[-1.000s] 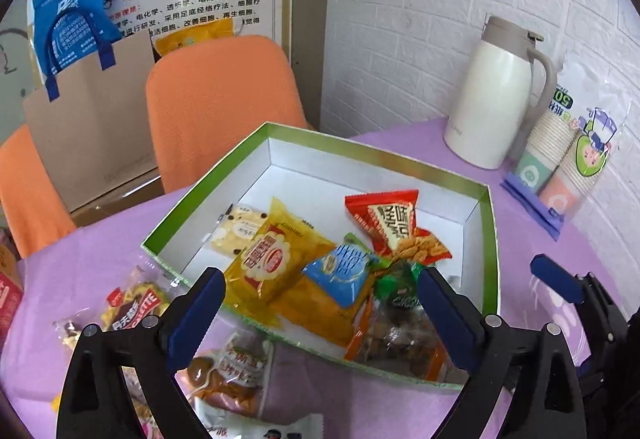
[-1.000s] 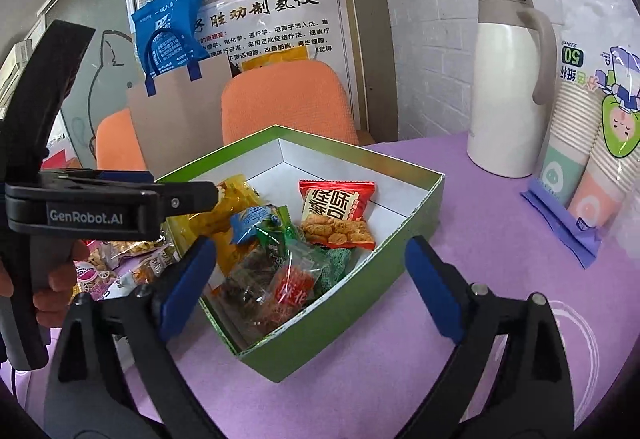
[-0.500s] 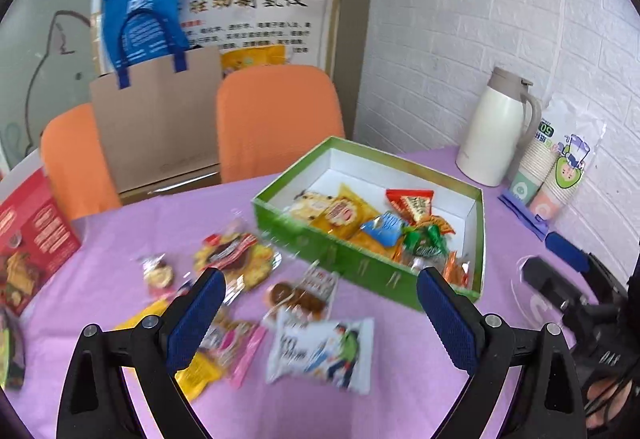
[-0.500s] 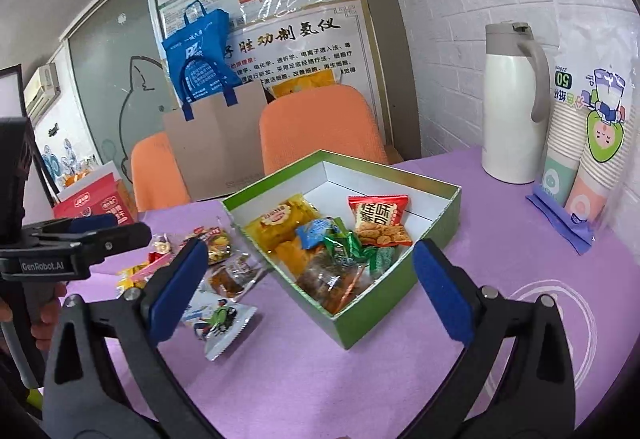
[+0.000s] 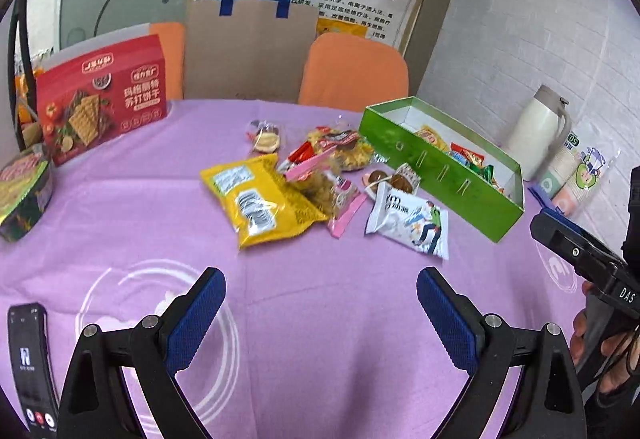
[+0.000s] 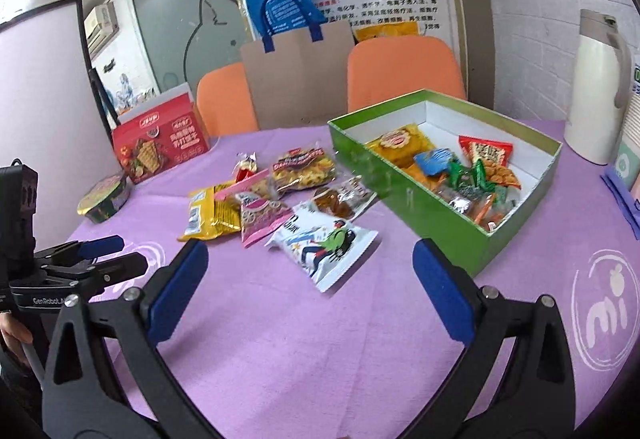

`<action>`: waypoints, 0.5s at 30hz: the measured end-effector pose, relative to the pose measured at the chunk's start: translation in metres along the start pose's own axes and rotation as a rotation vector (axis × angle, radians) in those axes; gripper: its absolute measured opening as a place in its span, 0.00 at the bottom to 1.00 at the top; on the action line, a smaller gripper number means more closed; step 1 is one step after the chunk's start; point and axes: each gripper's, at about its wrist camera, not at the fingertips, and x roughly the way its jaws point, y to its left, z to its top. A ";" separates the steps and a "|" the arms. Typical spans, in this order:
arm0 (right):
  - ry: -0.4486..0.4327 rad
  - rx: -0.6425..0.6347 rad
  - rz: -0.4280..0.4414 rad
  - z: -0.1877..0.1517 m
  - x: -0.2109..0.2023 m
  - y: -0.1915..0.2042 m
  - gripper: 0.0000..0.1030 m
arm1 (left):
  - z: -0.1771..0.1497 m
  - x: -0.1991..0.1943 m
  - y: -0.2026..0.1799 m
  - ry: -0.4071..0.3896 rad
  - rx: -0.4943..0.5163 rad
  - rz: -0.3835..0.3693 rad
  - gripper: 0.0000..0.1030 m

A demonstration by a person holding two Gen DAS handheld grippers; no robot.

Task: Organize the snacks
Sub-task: 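Move both tools back to the snack pile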

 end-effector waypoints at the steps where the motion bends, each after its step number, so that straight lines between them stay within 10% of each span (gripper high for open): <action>1: 0.021 -0.009 0.011 -0.001 0.006 0.004 0.99 | -0.004 0.000 0.004 0.006 -0.008 0.002 0.95; 15: 0.195 0.165 -0.079 0.036 0.107 -0.015 0.68 | 0.011 0.002 0.030 -0.047 -0.052 -0.120 0.86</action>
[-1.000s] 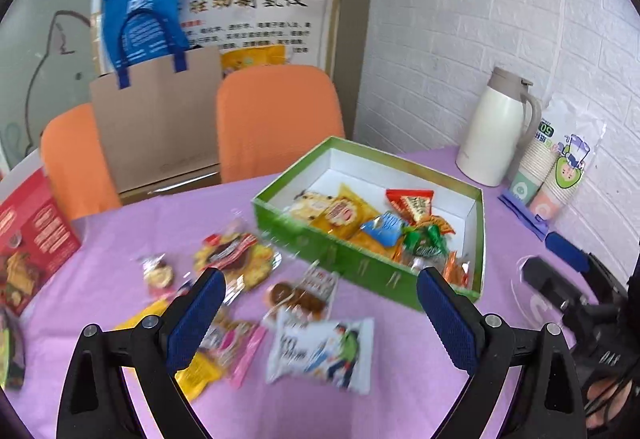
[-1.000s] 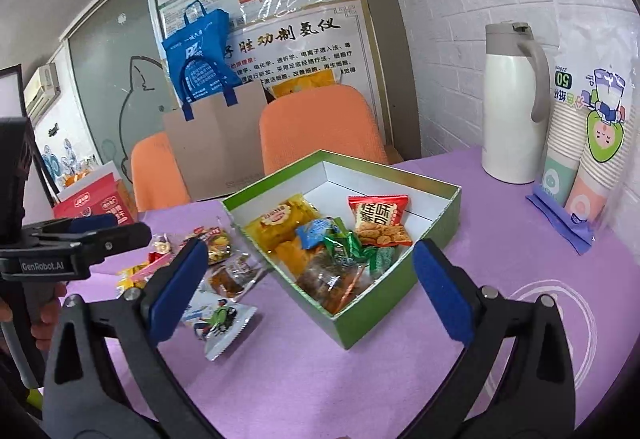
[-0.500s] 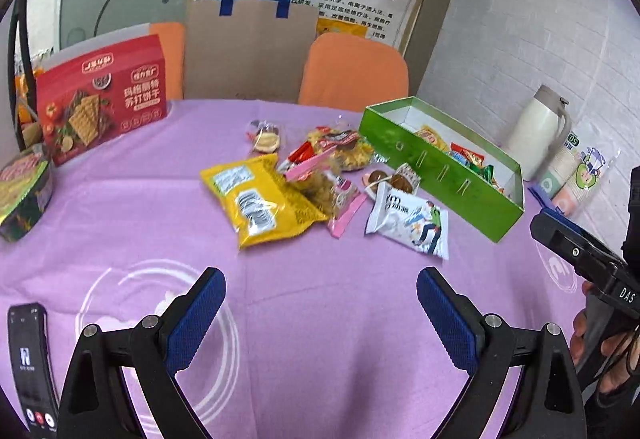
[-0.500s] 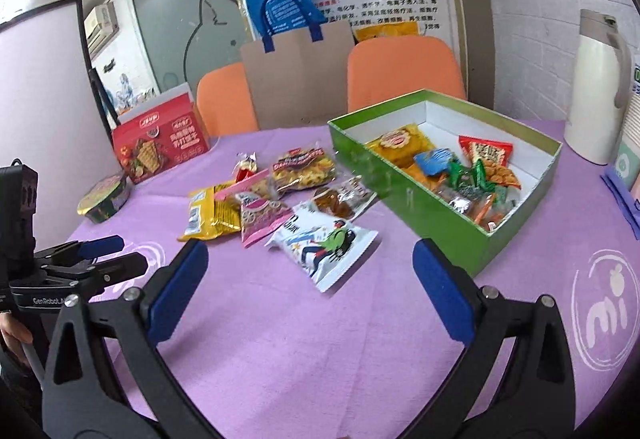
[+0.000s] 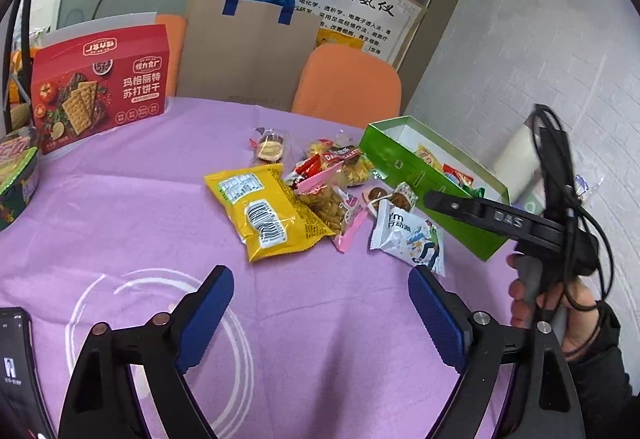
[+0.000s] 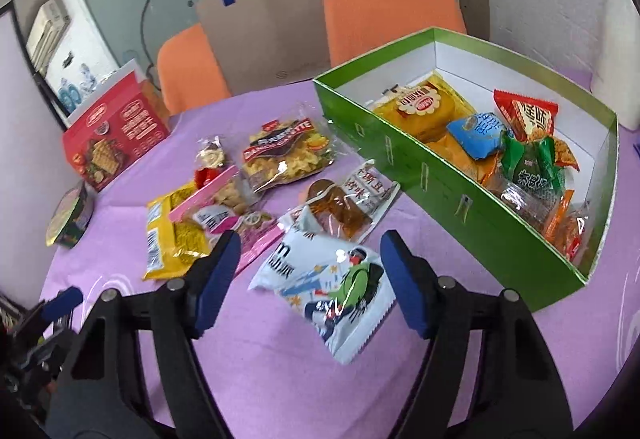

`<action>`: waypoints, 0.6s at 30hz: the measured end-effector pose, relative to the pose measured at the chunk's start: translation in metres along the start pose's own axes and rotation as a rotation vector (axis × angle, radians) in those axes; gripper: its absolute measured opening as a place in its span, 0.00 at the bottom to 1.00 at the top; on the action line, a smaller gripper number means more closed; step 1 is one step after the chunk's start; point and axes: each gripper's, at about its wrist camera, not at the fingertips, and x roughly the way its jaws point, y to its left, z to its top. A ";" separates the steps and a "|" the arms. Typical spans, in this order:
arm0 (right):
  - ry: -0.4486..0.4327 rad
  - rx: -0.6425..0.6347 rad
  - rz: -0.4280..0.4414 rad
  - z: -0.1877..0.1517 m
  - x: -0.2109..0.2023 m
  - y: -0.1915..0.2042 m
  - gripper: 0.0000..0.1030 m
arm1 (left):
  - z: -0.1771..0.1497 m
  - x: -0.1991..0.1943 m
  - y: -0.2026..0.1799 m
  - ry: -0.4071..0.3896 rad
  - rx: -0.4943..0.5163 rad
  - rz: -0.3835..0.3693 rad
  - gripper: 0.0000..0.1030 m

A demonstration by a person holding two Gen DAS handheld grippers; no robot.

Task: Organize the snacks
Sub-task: 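Move both tools back to the snack pile, then grasp the clear white-label tofu bag with the right tool while the left grasps the brown round snack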

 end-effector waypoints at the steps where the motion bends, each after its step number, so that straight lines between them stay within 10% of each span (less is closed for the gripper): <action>1: 0.006 0.021 -0.019 0.006 0.009 -0.003 0.66 | 0.001 0.001 0.000 0.001 -0.002 -0.008 0.85; 9: 0.060 0.131 -0.114 0.024 0.060 -0.015 0.65 | -0.003 0.022 0.011 0.051 -0.006 -0.024 0.78; 18: 0.083 0.014 -0.045 0.004 0.047 -0.007 0.28 | -0.004 0.035 0.014 0.097 -0.024 -0.065 0.60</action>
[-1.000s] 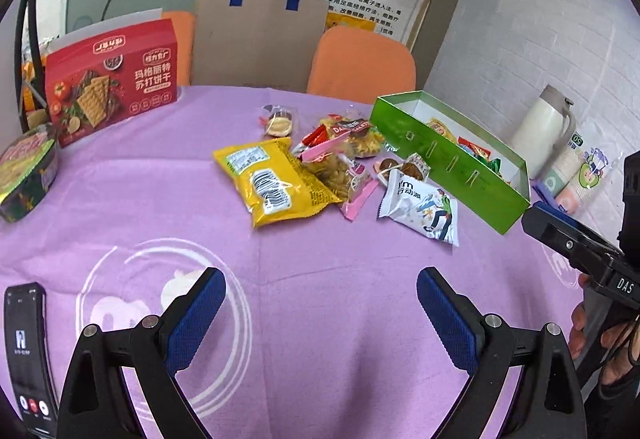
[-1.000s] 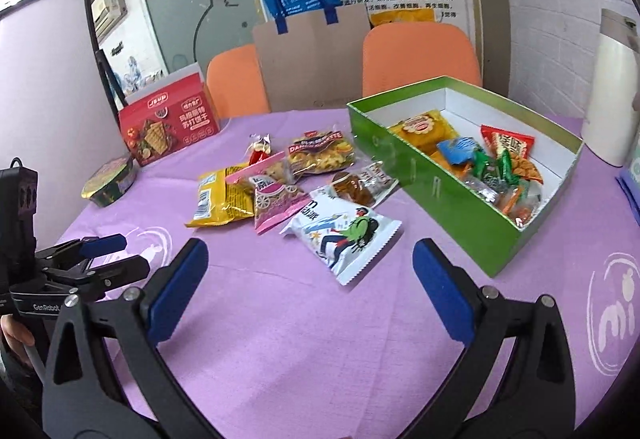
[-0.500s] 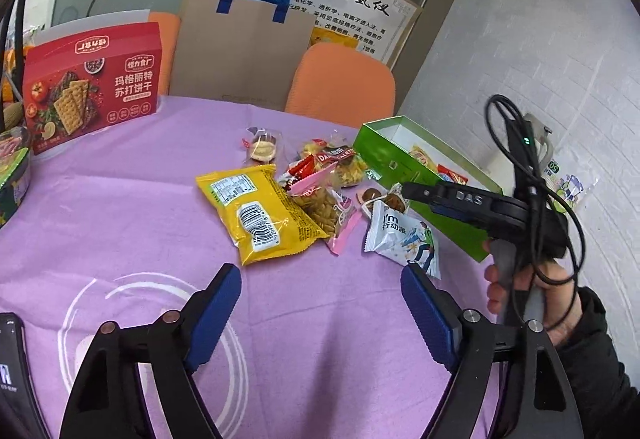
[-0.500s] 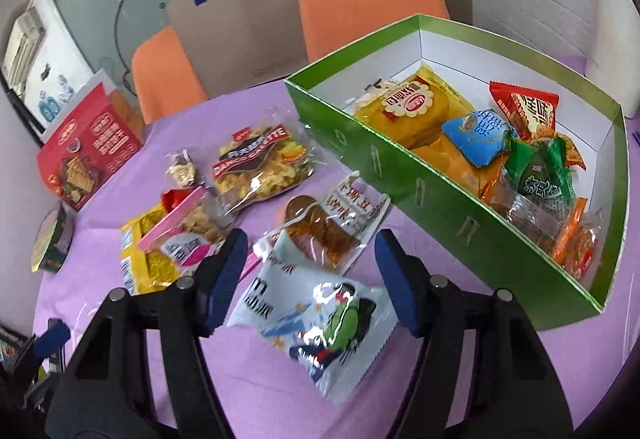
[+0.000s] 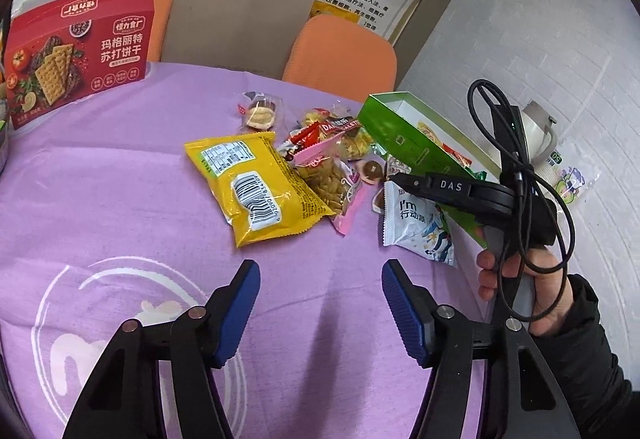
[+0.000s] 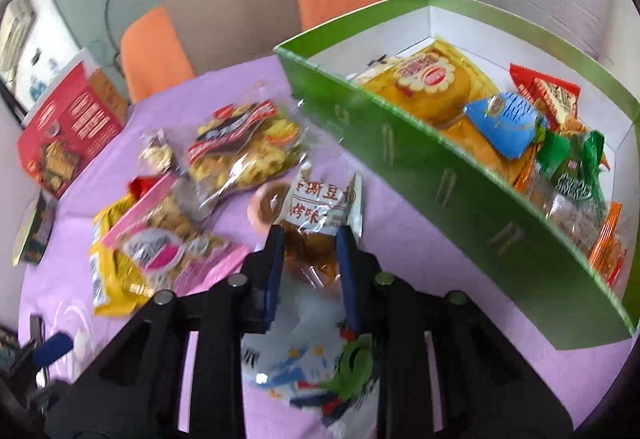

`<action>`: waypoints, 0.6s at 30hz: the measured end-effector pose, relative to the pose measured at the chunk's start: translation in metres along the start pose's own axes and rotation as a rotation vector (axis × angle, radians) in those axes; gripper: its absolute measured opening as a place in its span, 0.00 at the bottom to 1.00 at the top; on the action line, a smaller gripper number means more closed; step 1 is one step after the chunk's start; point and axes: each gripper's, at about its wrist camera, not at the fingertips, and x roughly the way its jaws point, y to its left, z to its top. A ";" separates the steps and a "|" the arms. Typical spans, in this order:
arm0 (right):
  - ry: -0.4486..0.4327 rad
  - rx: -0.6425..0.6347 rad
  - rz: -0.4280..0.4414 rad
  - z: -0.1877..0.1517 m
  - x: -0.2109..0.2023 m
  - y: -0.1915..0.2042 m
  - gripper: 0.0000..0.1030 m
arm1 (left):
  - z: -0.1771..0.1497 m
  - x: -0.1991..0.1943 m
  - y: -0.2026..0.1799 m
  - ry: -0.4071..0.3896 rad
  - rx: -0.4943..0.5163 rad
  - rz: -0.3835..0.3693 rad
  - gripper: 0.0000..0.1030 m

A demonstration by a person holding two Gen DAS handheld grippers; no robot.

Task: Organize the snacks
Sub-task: 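Grasp the clear white-label tofu bag with the right tool while the left grasps the brown round snack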

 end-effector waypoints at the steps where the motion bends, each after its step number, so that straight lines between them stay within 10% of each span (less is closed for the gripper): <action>1: 0.006 -0.008 0.020 -0.006 -0.004 -0.001 0.28 | 0.000 0.001 -0.003 0.003 0.008 0.000 0.60; 18: -0.073 -0.027 0.027 -0.050 -0.066 -0.042 0.23 | 0.071 0.052 -0.092 0.057 0.227 0.032 0.59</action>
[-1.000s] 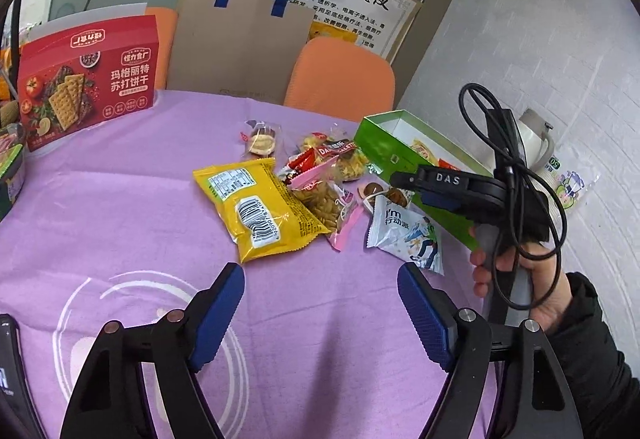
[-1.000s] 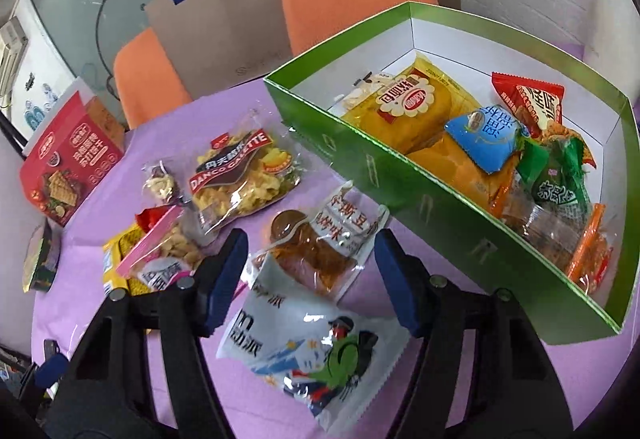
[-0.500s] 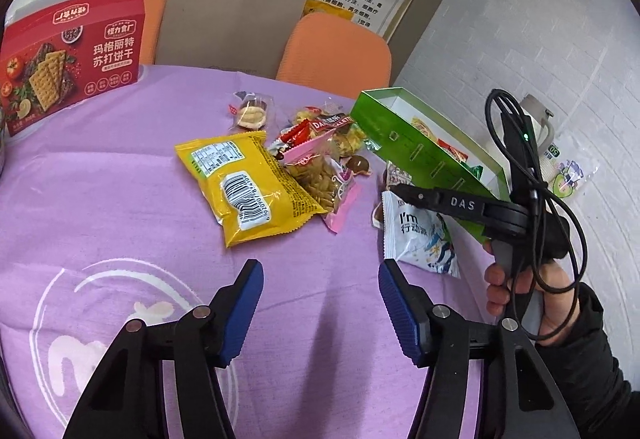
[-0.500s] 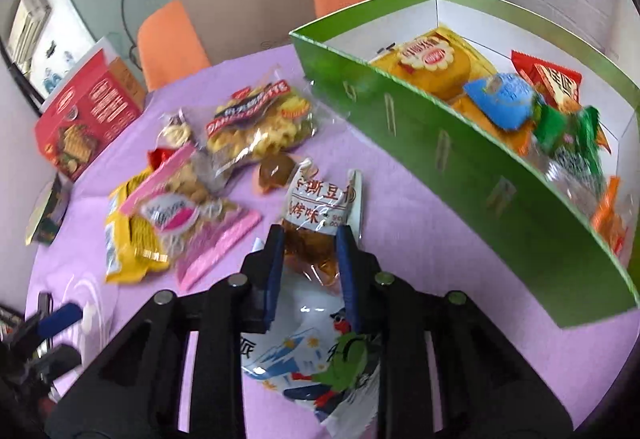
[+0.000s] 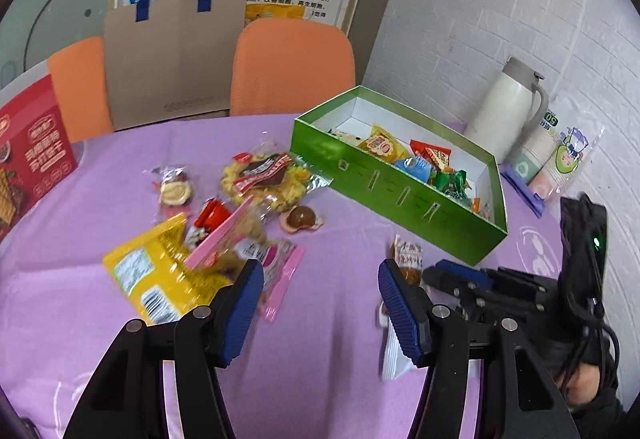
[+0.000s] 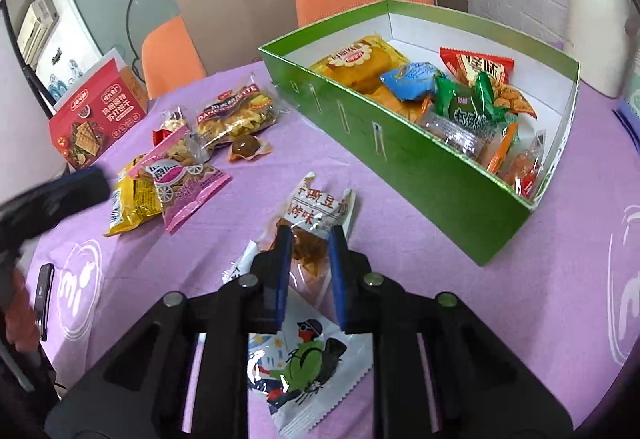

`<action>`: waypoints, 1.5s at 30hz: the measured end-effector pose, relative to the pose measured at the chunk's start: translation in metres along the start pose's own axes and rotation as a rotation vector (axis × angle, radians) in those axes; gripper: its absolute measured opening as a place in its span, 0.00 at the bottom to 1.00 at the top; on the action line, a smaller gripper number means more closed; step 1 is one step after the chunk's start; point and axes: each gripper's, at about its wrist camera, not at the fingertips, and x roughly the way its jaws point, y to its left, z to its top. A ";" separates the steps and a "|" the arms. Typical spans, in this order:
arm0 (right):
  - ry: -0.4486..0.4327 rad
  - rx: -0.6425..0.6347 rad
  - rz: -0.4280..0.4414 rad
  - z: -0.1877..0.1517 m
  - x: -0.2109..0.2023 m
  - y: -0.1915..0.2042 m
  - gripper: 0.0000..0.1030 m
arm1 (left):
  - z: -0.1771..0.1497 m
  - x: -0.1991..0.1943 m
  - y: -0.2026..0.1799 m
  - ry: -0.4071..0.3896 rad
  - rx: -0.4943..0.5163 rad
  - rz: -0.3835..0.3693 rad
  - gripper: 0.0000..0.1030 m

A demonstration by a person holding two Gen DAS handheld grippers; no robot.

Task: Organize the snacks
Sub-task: 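Grasp the clear white-label tofu bag with the right tool while the left grasps the brown round snack, then carry both snacks into the green box and open both tools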

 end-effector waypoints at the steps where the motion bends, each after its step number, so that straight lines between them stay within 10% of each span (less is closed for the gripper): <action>1: -0.006 0.001 0.011 0.001 -0.001 0.000 0.28 | 0.009 0.012 -0.002 0.018 -0.006 -0.011 0.59; 7: -0.026 0.046 0.058 0.005 -0.002 -0.012 0.52 | 0.039 0.092 0.001 0.182 -0.043 0.055 0.59; 17: 0.075 0.098 0.089 0.009 0.035 -0.009 0.52 | 0.045 0.132 0.014 0.261 -0.037 0.133 0.47; 20: 0.076 0.069 0.084 0.011 0.039 -0.003 0.52 | 0.045 0.134 0.013 0.272 -0.028 0.110 0.27; 31: 0.091 -0.046 0.029 0.016 0.049 0.018 0.46 | 0.044 0.138 0.013 0.260 0.007 0.101 0.31; 45: -0.121 -0.024 0.082 0.021 -0.003 0.016 0.33 | 0.043 0.095 0.011 0.189 -0.039 0.066 0.26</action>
